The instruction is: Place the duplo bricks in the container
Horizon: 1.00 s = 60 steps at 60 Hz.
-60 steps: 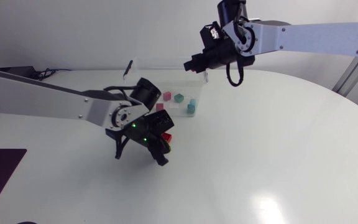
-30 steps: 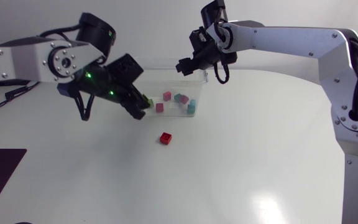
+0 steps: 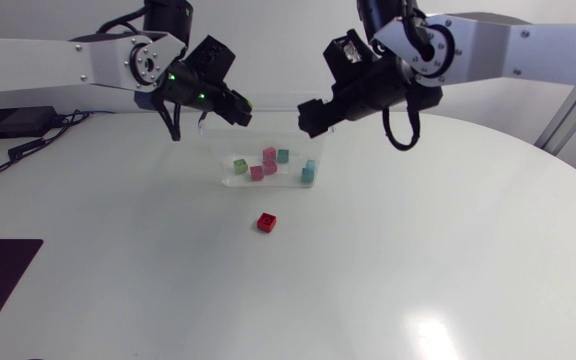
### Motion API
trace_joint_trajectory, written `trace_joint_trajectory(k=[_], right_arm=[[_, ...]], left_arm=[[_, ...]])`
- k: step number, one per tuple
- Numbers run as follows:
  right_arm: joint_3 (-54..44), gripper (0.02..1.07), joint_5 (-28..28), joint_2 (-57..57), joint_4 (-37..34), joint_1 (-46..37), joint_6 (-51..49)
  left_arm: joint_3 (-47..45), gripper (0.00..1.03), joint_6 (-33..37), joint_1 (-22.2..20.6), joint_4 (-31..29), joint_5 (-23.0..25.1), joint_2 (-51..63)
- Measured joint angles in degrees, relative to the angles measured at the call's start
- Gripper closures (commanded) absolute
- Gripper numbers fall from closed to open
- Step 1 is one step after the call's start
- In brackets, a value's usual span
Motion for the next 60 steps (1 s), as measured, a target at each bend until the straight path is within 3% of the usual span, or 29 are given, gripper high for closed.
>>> trace_joint_trajectory(k=[12, 15, 16, 18, 20, 42, 60], right_arm=[[-11.39, 0.14, -0.24, -3.63, 0.85, 4.46, -1.70], [-13.42, 0.14, -0.24, -3.63, 1.03, 5.66, -1.90], [-14.05, 0.14, -0.24, -3.63, 1.03, 6.10, -1.97], [-14.75, 0.14, -0.26, -3.61, 1.03, 6.78, -2.14], [-15.04, 0.14, -0.24, -3.41, 1.03, 7.52, -2.51], [-11.54, 0.14, -0.48, 8.20, 0.94, 11.21, -3.50], [-3.04, 0.14, -0.70, 16.26, -4.00, 11.85, -6.88]], left_arm=[[6.82, 0.66, -1.46, 1.03, 0.37, 0.00, 7.19], [8.55, 0.42, -1.92, 1.16, 0.37, 0.00, 8.41], [9.25, 0.29, -2.10, 1.20, 0.35, 0.00, 8.87], [10.36, 0.11, -2.36, 1.20, 0.15, 0.00, 9.49], [11.43, 0.05, -2.54, 1.22, -0.11, 0.00, 9.94], [12.94, 0.04, -2.56, 2.19, -4.42, -0.02, 7.93], [2.67, 0.04, -1.88, 4.81, -6.86, -0.52, -7.82]])
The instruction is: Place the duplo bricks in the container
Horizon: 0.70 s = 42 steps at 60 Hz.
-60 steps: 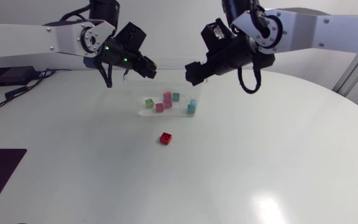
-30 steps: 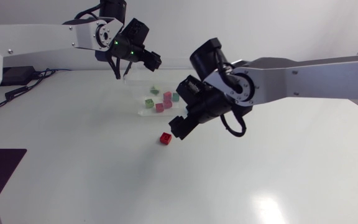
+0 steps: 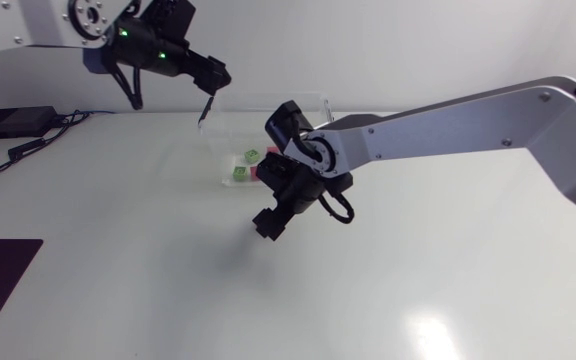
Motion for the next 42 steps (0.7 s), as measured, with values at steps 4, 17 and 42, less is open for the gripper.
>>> trace_joint_trajectory(k=[4, 17, 42], right_arm=[[2.23, 0.15, 0.00, 1.68, -1.38, -0.02, -0.90], [8.09, 0.18, -0.66, 6.82, -6.51, -0.15, -3.26], [20.57, 0.18, -0.85, 15.56, -15.63, -0.74, -6.71]], left_arm=[[-3.39, 0.04, 0.76, 0.68, -0.59, -0.59, -3.69], [-15.54, 0.04, 3.65, 2.84, -1.90, -1.60, -12.83], [-30.95, 0.04, 6.56, 2.91, -2.01, -3.80, -23.34]])
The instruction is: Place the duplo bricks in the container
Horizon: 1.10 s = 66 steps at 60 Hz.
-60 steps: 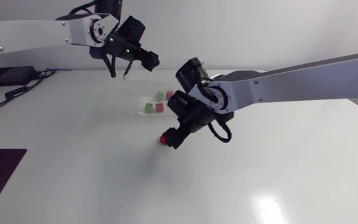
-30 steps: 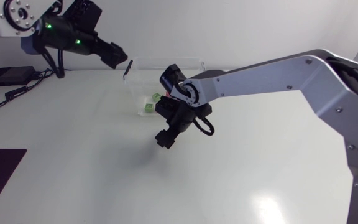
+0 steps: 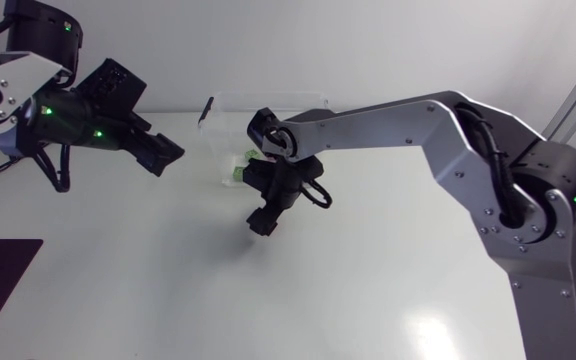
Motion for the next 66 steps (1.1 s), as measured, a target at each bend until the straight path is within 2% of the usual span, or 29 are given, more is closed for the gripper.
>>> trace_joint_trajectory(k=[4, 7, 17, 26, 32, 36, 42, 52, 66], right_arm=[[2.56, 0.18, 0.00, 1.57, -1.73, -0.31, -0.42], [4.57, 0.23, 0.00, 2.60, -3.02, -0.39, -0.96], [9.27, 0.31, -0.48, 4.98, -6.14, -0.35, -1.46], [11.37, 0.45, -1.07, 6.71, -8.13, -0.20, -1.86], [11.89, 0.46, -1.05, 7.50, -9.44, -0.02, -1.86], [12.39, 0.61, -1.05, 8.00, -10.05, 0.11, -1.86], [12.41, 0.88, -0.85, 8.33, -10.25, 0.42, -1.86], [11.74, 0.92, -0.79, 8.02, -9.18, 0.44, -1.84], [0.17, 0.93, 0.68, 0.22, -2.49, 0.26, -0.66]], left_arm=[[-1.14, 0.04, 0.20, 0.00, 0.04, 0.00, -1.22], [-2.16, 0.04, 0.22, 0.00, 0.07, 0.00, -2.25], [-6.91, 0.04, 0.63, 0.00, 0.17, -0.02, -4.76], [-10.75, 0.04, 0.63, 0.00, 0.09, -0.02, -6.05], [-12.24, 0.04, 0.66, 0.00, 0.09, -0.02, -7.58], [-12.76, 0.04, 0.66, 0.00, 0.09, 0.00, -8.61], [-13.42, 0.04, 1.01, 0.00, 0.17, 0.00, -9.75], [-15.12, 0.04, 1.07, 0.00, 0.22, 0.00, -11.74], [-18.58, 0.04, 0.81, 0.00, 1.70, -0.09, -14.08]])
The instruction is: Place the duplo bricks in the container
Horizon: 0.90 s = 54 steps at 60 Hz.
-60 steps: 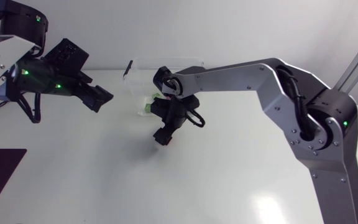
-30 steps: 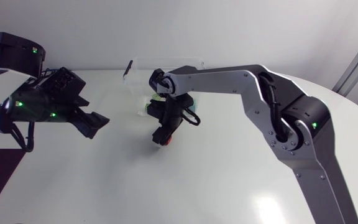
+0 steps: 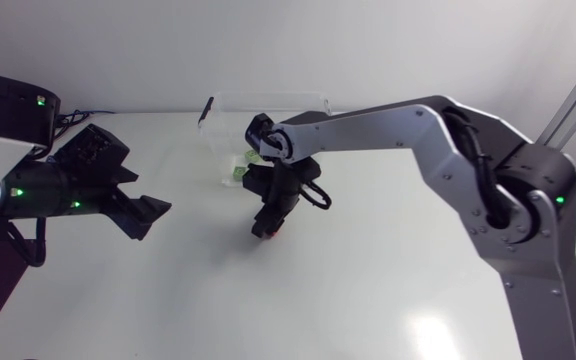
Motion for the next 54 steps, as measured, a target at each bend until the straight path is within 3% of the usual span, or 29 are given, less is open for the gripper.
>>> trace_joint_trajectory(k=[23, 38, 54], right_arm=[[-4.57, 0.92, 0.90, -19.17, 7.34, -5.09, 6.69], [-1.86, 0.92, 4.79, -19.45, 10.36, -6.01, 9.70], [12.72, 0.88, 8.72, -13.25, 11.58, -8.79, 11.43]], left_arm=[[-6.36, 0.04, -5.68, 0.00, 4.81, -4.02, -5.77], [-9.64, 0.04, -7.58, 0.00, 7.19, -6.05, -11.72], [-15.26, 0.04, -8.44, 0.13, 7.80, -6.36, -18.58]])
